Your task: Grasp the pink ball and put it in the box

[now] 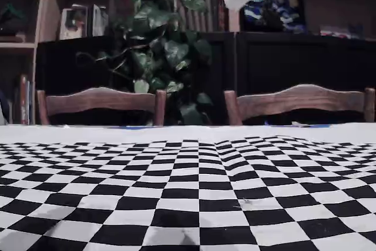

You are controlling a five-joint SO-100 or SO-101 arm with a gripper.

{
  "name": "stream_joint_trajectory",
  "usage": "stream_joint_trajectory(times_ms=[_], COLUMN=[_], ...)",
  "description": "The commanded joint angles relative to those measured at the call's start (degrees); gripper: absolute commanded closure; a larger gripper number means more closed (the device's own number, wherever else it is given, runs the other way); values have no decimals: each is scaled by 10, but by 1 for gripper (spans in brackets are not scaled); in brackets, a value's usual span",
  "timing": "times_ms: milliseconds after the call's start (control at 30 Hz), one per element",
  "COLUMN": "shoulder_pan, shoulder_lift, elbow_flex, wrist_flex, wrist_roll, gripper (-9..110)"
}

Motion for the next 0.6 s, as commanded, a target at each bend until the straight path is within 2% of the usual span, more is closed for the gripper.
stream_joint_trajectory(times_ms=[0,200,567], shoulder_pan=[5,2,-1], shoulder_lift=[-5,-5,-6], elbow_flex=[4,4,4], wrist_flex=[-51,-93,-99], wrist_roll=[-92,-186,-202], gripper=[77,77,77])
